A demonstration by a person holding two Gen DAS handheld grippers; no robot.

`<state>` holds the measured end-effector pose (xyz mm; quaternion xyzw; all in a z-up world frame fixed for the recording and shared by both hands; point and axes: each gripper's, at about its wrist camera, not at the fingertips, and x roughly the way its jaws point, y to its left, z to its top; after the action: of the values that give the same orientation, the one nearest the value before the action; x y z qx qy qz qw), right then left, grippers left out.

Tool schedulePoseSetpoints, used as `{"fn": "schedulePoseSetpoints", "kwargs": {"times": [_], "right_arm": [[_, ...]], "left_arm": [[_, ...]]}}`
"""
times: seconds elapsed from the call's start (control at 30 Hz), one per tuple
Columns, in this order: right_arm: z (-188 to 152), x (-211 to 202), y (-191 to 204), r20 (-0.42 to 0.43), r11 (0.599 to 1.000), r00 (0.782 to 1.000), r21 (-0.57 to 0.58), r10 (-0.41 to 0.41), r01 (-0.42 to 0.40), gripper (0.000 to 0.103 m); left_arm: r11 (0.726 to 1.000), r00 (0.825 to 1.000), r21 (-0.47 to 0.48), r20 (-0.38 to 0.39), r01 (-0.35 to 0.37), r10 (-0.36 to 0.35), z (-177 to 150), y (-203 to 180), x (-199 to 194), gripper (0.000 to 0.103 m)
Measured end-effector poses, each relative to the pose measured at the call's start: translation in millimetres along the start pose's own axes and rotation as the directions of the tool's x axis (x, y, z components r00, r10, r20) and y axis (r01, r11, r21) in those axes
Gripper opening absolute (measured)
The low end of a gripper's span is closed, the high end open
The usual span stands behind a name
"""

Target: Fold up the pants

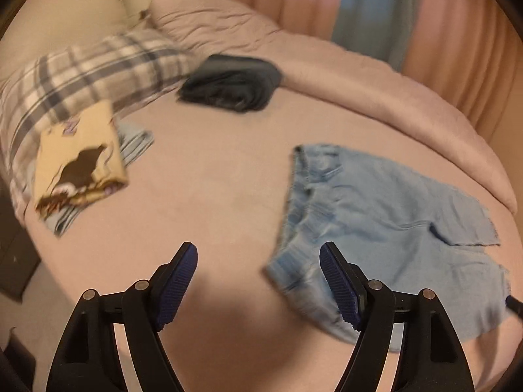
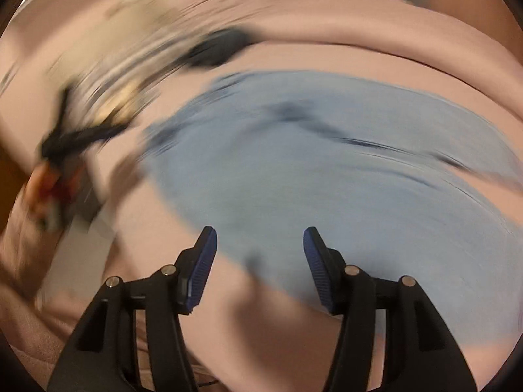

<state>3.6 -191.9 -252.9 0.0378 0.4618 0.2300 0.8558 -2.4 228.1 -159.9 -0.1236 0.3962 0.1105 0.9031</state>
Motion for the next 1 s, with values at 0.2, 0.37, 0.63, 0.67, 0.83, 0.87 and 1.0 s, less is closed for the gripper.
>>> {"fn": "schedulePoseSetpoints", "kwargs": {"times": [0.2, 0.37, 0.63, 0.67, 0.83, 0.87, 1.0], "right_arm": [[-71.0, -82.2, -189.6, -0.024, 0.667, 0.909, 0.672, -0.415, 0.323, 0.057], [-97.9, -77.0, -234.0, 0.049, 0.592, 0.946, 0.790, -0.321, 0.160, 0.048], [-81.9, -98.6, -229.8, 0.033, 0.628, 0.916, 0.738, -0.401, 0.248, 0.006], [-82.8, -94.6, -230.1, 0.002, 0.624, 0.911, 0.729, -0.413, 0.282, 0.006], [-73.8, -72.7, -229.5, -0.131, 0.644, 0.856, 0.605, -0.500, 0.469, 0.018], [-69.0, -79.0, -226.0, -0.143, 0.619, 0.821, 0.589, -0.553, 0.519, 0.026], [-38.6, -105.9, -197.6, -0.091, 0.509, 0.633, 0.512, -0.769, 0.692, 0.041]], "left_arm": [[0.983, 0.992, 0.136, -0.047, 0.122, -0.116, 5.9, -75.4, 37.5, 0.077], [0.964, 0.972, 0.160, -0.134, 0.212, -0.192, -0.6, -120.0, 71.9, 0.077], [0.971, 0.971, 0.234, -0.237, 0.056, 0.002, -24.4, -118.8, 118.2, 0.077], [0.971, 0.969, 0.234, -0.246, 0.049, 0.010, -26.1, -113.5, 124.2, 0.077], [0.973, 0.971, 0.218, -0.238, 0.075, -0.022, -22.0, -104.8, 119.4, 0.077], [0.972, 0.972, 0.217, -0.231, 0.092, -0.040, -20.2, -101.2, 113.2, 0.077], [0.957, 0.984, 0.282, -0.176, 0.075, -0.025, -18.9, -99.3, 100.6, 0.077]]}}
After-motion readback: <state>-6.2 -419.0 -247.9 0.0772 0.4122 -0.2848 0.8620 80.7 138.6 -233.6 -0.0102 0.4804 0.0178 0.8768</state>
